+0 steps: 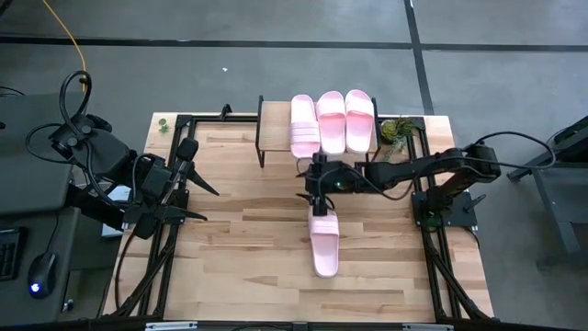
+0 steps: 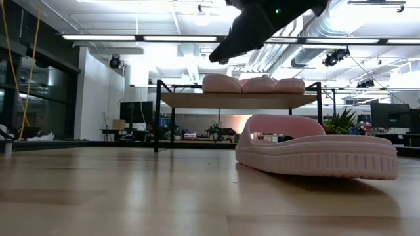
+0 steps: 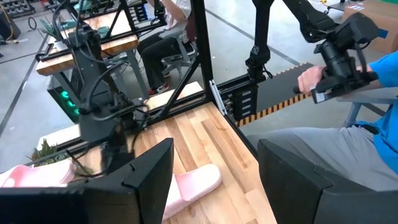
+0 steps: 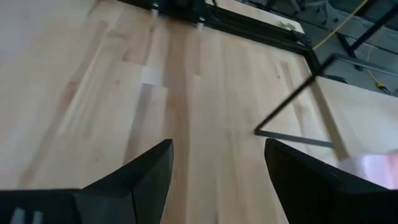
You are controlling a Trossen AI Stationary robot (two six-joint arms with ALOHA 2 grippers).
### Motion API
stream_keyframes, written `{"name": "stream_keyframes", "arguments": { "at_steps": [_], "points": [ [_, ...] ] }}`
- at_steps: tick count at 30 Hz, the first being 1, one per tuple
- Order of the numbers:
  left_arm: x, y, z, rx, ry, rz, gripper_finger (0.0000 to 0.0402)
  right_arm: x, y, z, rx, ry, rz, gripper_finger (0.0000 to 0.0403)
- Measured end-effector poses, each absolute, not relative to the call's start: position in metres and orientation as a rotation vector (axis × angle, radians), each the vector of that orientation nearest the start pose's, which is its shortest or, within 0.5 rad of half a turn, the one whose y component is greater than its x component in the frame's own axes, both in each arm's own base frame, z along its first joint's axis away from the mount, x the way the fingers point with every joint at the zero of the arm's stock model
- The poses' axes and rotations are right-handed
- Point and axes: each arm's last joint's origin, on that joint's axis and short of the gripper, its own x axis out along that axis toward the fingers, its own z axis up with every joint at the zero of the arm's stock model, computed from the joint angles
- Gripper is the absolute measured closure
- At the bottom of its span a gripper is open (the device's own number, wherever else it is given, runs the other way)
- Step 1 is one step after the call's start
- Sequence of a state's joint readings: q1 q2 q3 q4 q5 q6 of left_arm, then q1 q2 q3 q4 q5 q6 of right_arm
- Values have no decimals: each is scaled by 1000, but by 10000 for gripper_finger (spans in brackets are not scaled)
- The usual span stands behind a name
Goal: Pick and place slides into the shelf
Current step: Put the pink slide on the shelf
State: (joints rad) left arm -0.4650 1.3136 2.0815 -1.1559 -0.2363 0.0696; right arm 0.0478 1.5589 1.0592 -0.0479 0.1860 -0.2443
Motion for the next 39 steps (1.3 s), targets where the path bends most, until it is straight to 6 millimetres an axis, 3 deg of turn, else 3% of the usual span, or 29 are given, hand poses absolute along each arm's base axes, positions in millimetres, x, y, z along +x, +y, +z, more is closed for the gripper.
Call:
{"name": "stream_keyframes", "arguments": {
  "at_steps": [12,21,30,39],
  "points": [
    [171,-78,517,209,444,-235,188,333,74,254,-422,546,-97,157],
    [196,-91,482,210,528,-227,188,325,103,278,-369,584,-165,157],
    [226,-106,428,263,579,-236,188,315,121,282,-425,598,-247,157],
    [237,-111,392,278,630,-224,188,307,121,274,-346,660,-306,157]
  ]
}}
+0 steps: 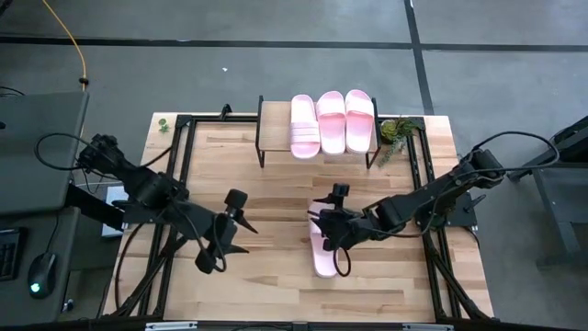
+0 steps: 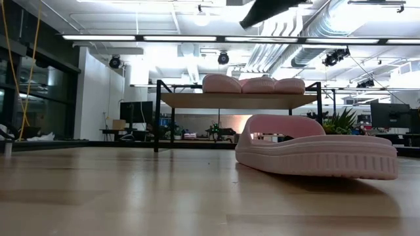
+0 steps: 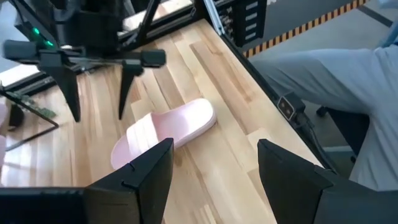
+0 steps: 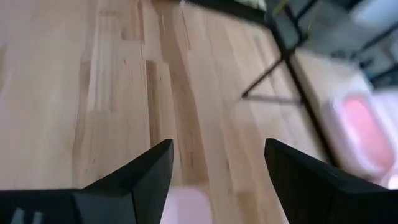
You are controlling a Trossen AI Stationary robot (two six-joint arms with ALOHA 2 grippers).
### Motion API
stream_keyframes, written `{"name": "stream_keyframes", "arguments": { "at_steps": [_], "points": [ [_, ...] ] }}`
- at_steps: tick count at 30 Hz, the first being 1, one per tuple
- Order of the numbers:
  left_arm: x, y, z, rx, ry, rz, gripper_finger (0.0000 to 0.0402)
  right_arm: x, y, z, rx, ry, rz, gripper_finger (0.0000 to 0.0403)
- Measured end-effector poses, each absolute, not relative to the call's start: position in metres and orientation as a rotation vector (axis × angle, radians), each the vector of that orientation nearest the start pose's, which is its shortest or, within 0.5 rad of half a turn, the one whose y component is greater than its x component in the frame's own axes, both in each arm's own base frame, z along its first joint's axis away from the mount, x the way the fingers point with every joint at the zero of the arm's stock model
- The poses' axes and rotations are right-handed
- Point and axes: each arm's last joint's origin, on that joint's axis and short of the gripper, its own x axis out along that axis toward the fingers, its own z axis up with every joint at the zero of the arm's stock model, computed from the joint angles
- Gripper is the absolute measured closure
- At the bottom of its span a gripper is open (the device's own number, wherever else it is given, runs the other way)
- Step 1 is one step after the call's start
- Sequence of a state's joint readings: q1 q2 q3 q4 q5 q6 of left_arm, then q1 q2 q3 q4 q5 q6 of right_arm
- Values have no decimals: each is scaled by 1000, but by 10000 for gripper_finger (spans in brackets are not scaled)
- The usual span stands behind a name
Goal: Pick and place slides into the shelf
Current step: Put the pink slide on the shelf
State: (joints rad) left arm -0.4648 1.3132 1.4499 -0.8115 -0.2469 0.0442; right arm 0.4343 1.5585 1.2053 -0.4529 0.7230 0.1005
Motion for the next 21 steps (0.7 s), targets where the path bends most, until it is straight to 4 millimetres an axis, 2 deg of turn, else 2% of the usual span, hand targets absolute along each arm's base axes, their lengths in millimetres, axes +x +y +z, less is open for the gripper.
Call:
{"name": "stream_keyframes", "arguments": {
  "at_steps": [5,11,17,21],
  "points": [
    [240,-113,379,256,657,-222,188,294,124,264,-232,771,-328,157],
    [244,-115,360,246,664,-218,188,282,137,258,-215,805,-338,161],
    [250,-118,331,238,655,-219,188,281,139,256,-184,814,-345,170],
    [251,-118,322,263,650,-228,188,285,143,243,-171,881,-306,177]
  ]
}}
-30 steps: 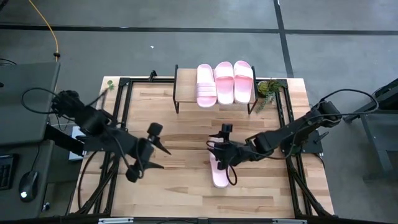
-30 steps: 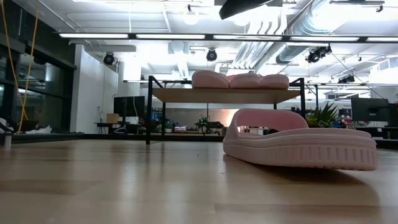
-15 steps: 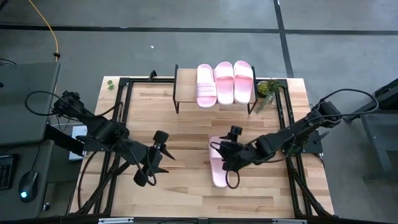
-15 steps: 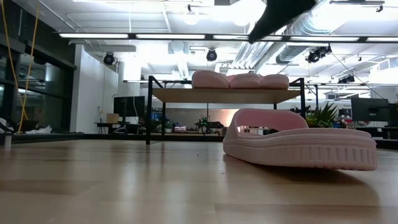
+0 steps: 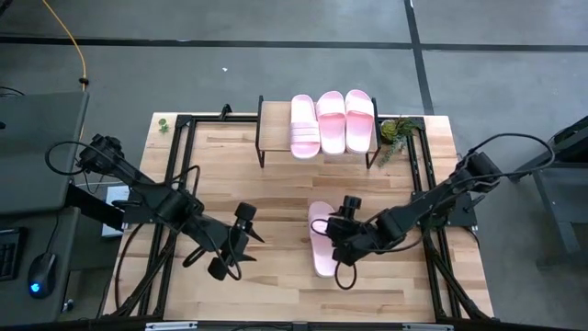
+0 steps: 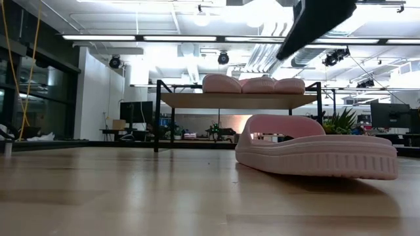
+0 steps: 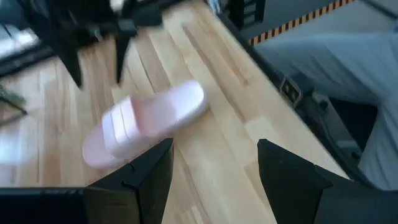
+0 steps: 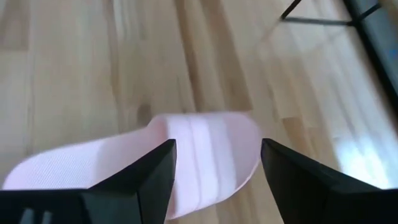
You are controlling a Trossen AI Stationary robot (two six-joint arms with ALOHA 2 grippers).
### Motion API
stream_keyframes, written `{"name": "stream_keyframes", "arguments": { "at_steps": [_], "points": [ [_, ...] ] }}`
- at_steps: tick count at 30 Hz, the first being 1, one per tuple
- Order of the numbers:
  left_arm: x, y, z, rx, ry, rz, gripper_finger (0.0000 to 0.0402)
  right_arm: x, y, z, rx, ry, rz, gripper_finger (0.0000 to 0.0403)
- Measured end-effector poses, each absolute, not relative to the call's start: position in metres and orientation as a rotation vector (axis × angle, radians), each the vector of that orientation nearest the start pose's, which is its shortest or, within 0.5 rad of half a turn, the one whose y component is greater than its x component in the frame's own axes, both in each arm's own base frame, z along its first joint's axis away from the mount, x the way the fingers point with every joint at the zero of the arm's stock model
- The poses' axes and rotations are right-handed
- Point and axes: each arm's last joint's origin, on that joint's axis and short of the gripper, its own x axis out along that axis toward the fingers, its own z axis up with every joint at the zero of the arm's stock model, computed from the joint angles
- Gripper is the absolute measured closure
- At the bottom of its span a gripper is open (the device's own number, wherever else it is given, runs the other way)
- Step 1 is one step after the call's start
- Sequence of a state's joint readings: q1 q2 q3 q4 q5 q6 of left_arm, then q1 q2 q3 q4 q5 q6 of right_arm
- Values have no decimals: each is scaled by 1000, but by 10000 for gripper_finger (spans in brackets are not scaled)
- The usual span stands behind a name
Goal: Pick and place slides into the shelf
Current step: Put the pink slide on the shelf
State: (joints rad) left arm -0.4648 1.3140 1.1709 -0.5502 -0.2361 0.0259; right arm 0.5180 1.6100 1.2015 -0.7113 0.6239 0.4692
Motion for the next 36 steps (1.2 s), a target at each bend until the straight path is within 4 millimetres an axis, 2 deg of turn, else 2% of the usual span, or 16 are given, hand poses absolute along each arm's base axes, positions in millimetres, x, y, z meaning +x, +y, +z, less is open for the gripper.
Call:
{"name": "stream_keyframes", "arguments": {
  "at_steps": [5,9,13,19,27,36],
  "points": [
    [253,-119,325,249,610,-215,188,290,144,232,-157,946,-277,186],
    [252,-119,323,216,640,-237,188,290,143,231,-104,949,-285,191],
    [251,-119,314,216,664,-234,188,288,148,231,-80,942,-283,192],
    [251,-119,312,230,669,-236,188,285,155,229,-82,931,-292,192],
    [251,-119,312,231,665,-236,188,293,153,205,-130,1026,-315,192],
    [251,-119,312,233,668,-235,188,298,153,193,-123,1060,-327,192]
  ]
}}
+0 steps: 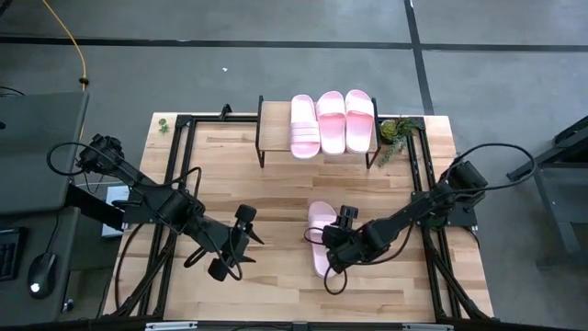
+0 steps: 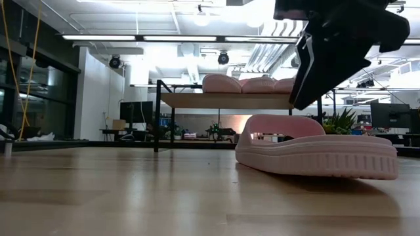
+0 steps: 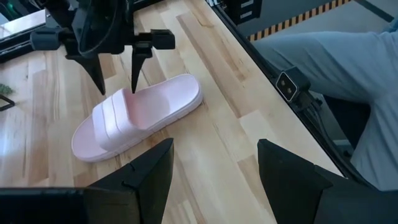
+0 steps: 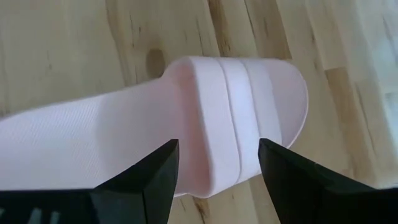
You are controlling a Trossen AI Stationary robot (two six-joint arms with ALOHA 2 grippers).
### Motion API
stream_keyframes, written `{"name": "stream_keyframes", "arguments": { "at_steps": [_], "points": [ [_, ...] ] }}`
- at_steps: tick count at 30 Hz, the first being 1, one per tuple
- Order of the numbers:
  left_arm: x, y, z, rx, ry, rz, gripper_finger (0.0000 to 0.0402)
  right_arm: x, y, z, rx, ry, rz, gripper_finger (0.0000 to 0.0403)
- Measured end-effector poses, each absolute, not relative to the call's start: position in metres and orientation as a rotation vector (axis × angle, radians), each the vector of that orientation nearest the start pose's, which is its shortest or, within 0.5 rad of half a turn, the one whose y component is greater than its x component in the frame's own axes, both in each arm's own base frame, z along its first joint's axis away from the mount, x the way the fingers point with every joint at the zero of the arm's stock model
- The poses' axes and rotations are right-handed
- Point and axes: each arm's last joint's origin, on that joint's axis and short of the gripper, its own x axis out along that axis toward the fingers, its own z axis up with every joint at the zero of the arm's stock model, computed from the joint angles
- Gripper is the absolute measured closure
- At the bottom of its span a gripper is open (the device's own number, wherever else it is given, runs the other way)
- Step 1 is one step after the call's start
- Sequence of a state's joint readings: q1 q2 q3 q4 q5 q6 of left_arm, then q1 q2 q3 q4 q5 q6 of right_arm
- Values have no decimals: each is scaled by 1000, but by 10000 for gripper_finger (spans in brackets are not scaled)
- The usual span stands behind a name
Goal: Pick and place slides into the shelf
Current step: Put the pink slide on the shelf
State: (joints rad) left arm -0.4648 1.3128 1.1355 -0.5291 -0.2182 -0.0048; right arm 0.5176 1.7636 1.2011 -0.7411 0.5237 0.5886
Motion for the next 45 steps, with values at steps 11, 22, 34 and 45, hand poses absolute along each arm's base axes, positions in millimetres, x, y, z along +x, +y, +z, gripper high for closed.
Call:
{"name": "stream_keyframes", "arguments": {
  "at_steps": [11,22,34,45],
  "points": [
    [251,-119,312,235,670,-232,188,296,171,173,-135,1034,-381,192],
    [251,-119,313,236,663,-233,188,303,170,139,-284,970,-552,192],
    [251,-119,313,237,663,-231,188,310,157,139,-254,938,-628,219],
    [251,-119,313,236,663,-231,188,310,156,139,-248,939,-629,305]
  ]
}}
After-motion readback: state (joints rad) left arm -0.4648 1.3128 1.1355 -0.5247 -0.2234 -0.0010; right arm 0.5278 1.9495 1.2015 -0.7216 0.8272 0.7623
